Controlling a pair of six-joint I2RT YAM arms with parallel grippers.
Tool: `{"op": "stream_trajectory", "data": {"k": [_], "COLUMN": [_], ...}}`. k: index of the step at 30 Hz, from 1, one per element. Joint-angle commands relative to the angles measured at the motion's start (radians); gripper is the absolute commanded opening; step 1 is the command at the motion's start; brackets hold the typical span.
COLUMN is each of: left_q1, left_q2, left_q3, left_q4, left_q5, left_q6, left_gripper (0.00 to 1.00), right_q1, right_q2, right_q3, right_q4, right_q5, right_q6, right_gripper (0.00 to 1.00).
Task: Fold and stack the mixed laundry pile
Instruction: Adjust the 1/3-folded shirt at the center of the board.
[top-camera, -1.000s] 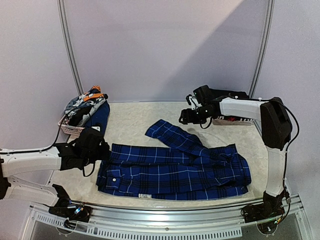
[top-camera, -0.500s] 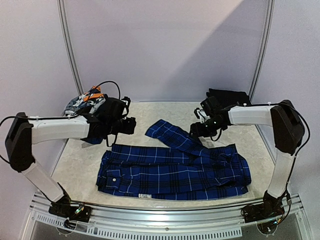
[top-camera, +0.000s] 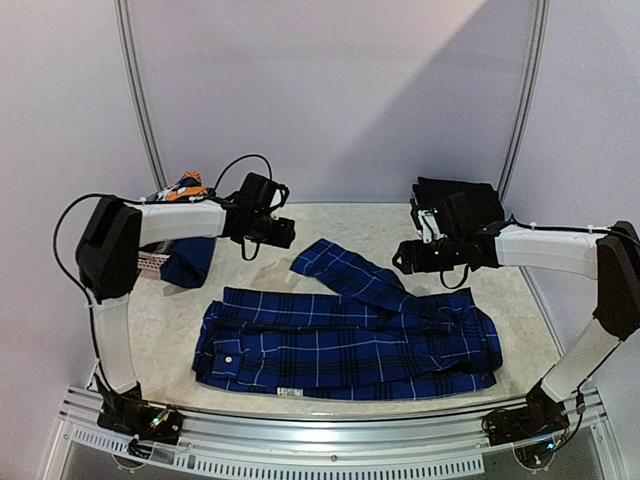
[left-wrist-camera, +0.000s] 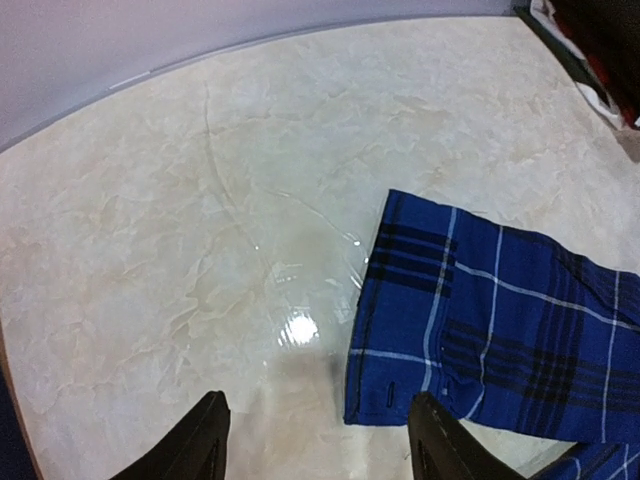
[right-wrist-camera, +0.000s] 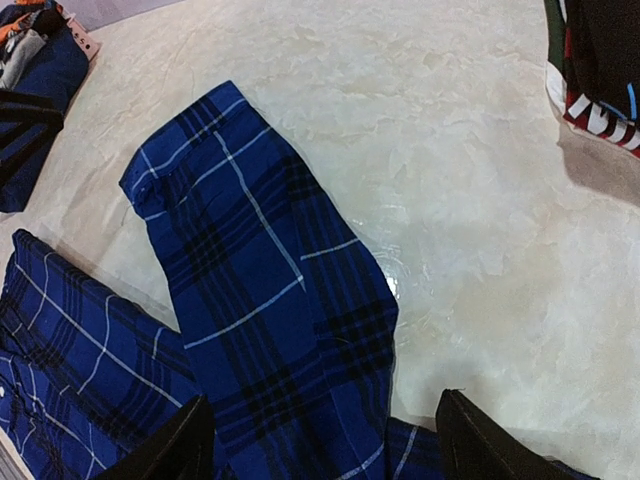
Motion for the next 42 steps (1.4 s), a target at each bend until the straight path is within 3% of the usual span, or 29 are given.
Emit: {"op": "stream_trajectory", "data": {"k": [1,8,29,34,42], "left_q1": [0.015,0.027,-0.013,-0.017,-0.03], "left_q2": [0.113,0.254,0.393,0.416,0.413], "left_q3": [0.128,0.306,0.39,0.411,0.409], "left_q4": [-0.133,-0.246,-0.299,-0.3,-0.263], "left_q5": [0.036,0.108,0.214,0.237,0.276], "left_q6": [0.031,0.049,0.041,0.048,0.053], "left_gripper": [0.62,0.6,0.51,0.38,0.01], "right_q1": [-0.002,-0.002,0.0,0.0,0.0], "right_q2": [-0.018,-0.007,-0.018,-0.022,-0.037], "right_q3": [-0.044,-0.059,-0.073,-0.073,-0.076], "right_q4": [0.044,0.053,0.067,0.068,0.075], "right_q5": [0.023,0.007,-0.016,-0.02,-0.024], "right_q6": [0.027,0.029,0.028,0.027,0.03], "right_gripper": [0.77,0.77,0.77,0.77,0.77]}}
